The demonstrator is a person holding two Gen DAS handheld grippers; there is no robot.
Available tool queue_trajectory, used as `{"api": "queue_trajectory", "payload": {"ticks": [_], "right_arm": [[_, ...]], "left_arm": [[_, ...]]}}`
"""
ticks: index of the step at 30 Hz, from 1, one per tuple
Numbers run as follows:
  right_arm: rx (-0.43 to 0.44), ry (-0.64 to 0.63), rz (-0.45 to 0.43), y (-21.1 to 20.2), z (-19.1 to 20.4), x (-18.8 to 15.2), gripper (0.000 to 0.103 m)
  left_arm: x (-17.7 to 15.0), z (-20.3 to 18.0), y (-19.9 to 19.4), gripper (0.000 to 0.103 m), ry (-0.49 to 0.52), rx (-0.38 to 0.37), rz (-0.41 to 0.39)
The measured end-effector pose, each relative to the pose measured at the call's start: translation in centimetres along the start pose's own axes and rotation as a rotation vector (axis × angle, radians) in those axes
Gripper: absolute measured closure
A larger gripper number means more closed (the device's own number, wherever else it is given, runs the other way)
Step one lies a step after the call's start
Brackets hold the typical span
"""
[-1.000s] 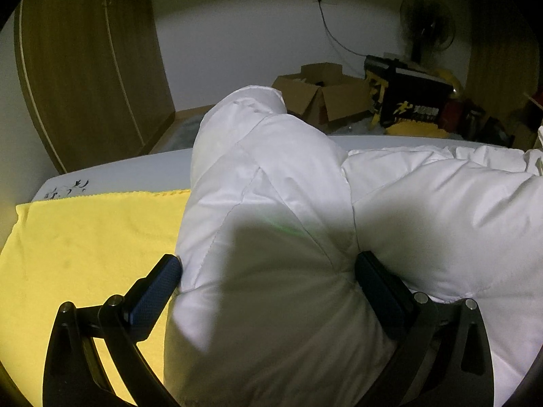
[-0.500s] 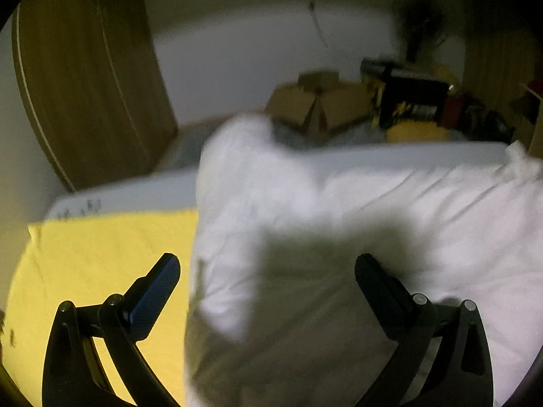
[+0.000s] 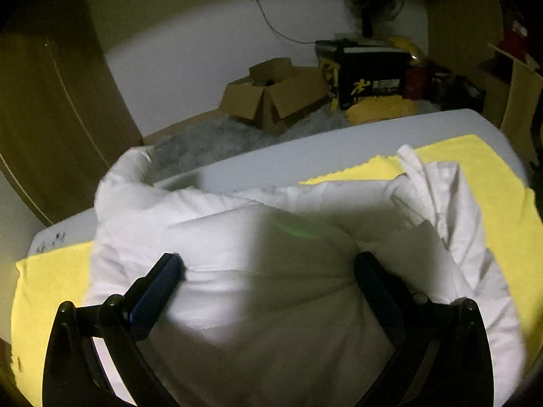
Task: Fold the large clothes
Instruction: 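Fold the held jacket end over the bundle with the right tool and release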
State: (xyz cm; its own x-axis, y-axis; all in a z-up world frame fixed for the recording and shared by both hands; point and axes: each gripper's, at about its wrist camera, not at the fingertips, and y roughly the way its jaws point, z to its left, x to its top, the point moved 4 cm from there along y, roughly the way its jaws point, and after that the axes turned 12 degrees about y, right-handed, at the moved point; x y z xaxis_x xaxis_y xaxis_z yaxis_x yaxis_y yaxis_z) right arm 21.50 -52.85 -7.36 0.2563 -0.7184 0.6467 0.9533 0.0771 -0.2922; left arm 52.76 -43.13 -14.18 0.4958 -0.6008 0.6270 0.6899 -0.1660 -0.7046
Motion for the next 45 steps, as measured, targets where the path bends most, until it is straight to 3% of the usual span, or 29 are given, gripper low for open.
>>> {"api": "queue_trajectory", "payload": {"ticks": [9, 15, 19, 21, 23, 25, 27, 28, 31, 33, 36, 38, 39, 41, 44, 45], "right_arm": [[-0.021, 0.028, 0.055, 0.9, -0.1, -0.3, 0.025], [-0.031, 0.053, 0.069, 1.4, -0.5, 0.0, 0.025], [-0.029, 0.056, 0.102, 1.9, -0.4, -0.5, 0.025], [-0.021, 0.06, 0.135, 2.3, -0.4, -0.9, 0.025], [0.008, 0.082, 0.189, 2.9, -0.4, -1.5, 0.025], [0.036, 0.071, 0.21, 2.9, 0.4, -1.9, 0.024], [0.129, 0.01, 0.199, 2.0, 2.5, -2.2, 0.024], [0.213, -0.058, 0.198, 1.3, 4.4, -2.6, 0.024], [0.311, -0.229, 0.253, 0.7, 8.2, -5.1, 0.024], [0.24, -0.317, 0.287, 1.8, 9.2, -7.0, 0.023], [-0.004, -0.288, 0.452, 6.2, 6.5, -9.4, 0.024], [0.016, -0.082, 0.547, 8.2, 2.8, -9.4, 0.029], [-0.004, -0.039, 0.565, 8.4, 2.1, -8.9, 0.04], [-0.027, -0.022, 0.569, 8.3, 1.9, -8.4, 0.042], [-0.025, -0.057, 0.521, 5.8, 3.2, -7.7, 0.035], [-0.009, -0.033, 0.499, 4.6, 3.4, -7.0, 0.02]], "left_arm": [[-1.0, -0.9, 1.5, 0.0, 0.038, 0.087, -0.046], [-1.4, -1.4, 1.7, 0.0, 0.053, 0.103, -0.043], [-1.8, -0.9, 1.6, 0.0, 0.042, 0.069, -0.018], [-1.7, 0.5, 1.3, 0.0, -0.002, -0.028, 0.018], [-1.8, 2.5, -0.2, 0.0, -0.055, -0.101, 0.024], [-1.9, 5.0, -2.6, 0.0, -0.115, -0.129, -0.015], [-2.3, 8.3, -5.4, 0.0, -0.129, -0.112, -0.07], [-2.5, 9.3, -6.2, 0.0, -0.108, -0.095, -0.072], [-3.7, 12.2, -7.9, 0.0, -0.074, -0.031, -0.066], [-4.7, 14.0, -8.5, 0.0, -0.083, -0.013, -0.054], [-6.0, 16.3, -8.8, 0.0, -0.137, -0.027, -0.03], [-6.7, 17.6, -8.8, 0.0, -0.164, -0.033, -0.018], [-7.0, 18.0, -8.8, 0.0, -0.16, -0.024, -0.014], [-7.6, 18.8, -8.3, 0.0, -0.143, -0.025, 0.006], [-8.6, 20.1, -7.5, 0.0, -0.162, -0.066, 0.035], [-9.1, 20.8, -7.1, 0.0, -0.185, -0.096, 0.048]]}}
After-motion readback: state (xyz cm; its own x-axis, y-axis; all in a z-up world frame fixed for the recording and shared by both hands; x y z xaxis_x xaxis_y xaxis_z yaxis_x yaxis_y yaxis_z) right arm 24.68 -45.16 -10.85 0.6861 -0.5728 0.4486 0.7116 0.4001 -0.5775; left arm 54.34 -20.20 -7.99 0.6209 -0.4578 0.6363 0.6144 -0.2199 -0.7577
